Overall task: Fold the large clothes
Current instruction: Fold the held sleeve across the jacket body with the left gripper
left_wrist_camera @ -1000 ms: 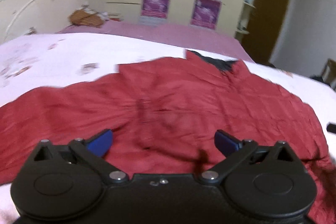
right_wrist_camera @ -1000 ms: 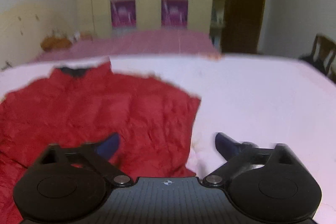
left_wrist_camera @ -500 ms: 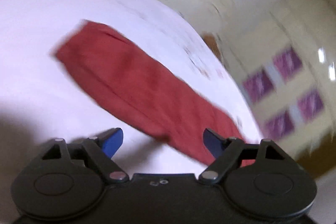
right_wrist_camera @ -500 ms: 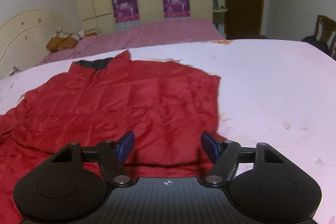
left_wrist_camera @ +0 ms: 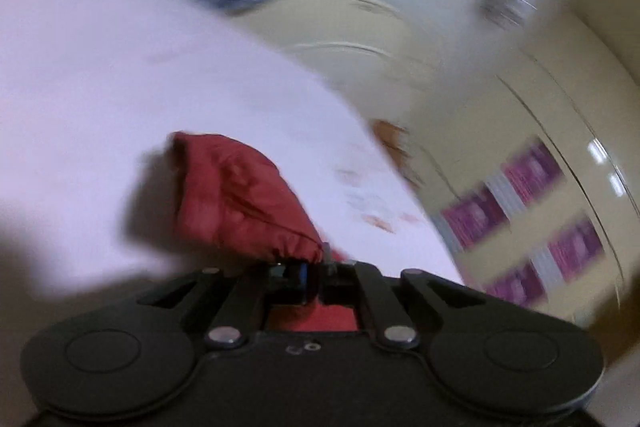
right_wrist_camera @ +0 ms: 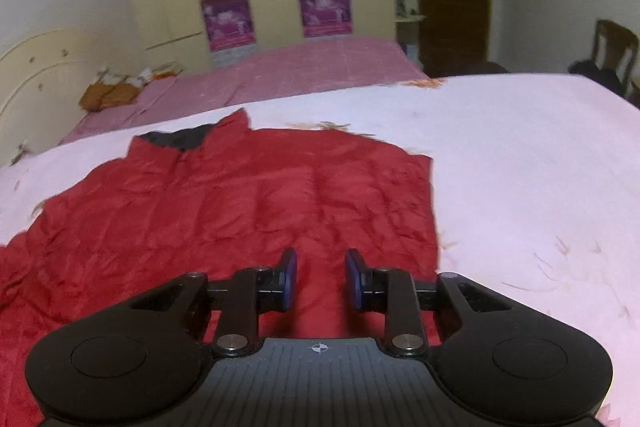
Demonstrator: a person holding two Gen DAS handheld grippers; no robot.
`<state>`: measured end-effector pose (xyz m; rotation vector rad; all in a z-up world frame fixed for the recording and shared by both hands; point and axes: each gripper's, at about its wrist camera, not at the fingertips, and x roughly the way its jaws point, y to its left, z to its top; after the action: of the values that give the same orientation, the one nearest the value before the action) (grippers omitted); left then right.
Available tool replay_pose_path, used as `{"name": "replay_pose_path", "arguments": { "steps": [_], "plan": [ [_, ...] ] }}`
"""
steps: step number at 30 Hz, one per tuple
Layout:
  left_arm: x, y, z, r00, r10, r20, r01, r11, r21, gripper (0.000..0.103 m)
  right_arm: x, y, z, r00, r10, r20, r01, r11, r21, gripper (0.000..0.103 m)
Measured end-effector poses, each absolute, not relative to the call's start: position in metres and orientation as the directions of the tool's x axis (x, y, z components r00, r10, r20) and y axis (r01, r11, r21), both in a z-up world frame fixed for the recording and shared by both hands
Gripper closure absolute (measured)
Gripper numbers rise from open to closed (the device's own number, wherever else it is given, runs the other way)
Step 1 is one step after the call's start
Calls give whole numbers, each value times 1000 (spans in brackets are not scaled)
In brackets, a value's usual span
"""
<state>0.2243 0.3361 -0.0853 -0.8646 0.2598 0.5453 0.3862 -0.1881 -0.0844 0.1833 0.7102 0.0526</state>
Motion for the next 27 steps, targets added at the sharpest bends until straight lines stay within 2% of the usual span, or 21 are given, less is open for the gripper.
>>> {"name": "replay_pose_path", "arguments": {
  "steps": [6, 12, 15, 18, 22, 27],
  "plan": [
    [318, 226, -39, 927, 65, -369, -263, 814, -517, 99, 384, -202, -84, 763, 109, -638, 44, 975, 220, 75],
    [387, 99, -44, 877, -219, -428, 10, 899, -438, 99, 379, -215, -78, 774, 135, -618, 50, 961, 273, 75],
    [404, 57, -54, 839, -299, -455, 94, 903, -419, 99, 377, -226, -76, 773, 151, -616, 60, 950, 308, 75],
    [422, 12, -66, 768, -371, -521, 167, 903, -396, 99, 375, -235, -76, 771, 164, -615, 67, 940, 334, 75],
    [440, -32, -76, 694, -406, -594, 243, 909, -338, 99, 372, -253, -79, 764, 196, -614, 83, 915, 394, 75],
    [450, -61, -97, 650, -425, -630, 278, 905, -323, 99, 367, -274, -78, 766, 234, -599, 81, 889, 451, 75]
  ]
}}
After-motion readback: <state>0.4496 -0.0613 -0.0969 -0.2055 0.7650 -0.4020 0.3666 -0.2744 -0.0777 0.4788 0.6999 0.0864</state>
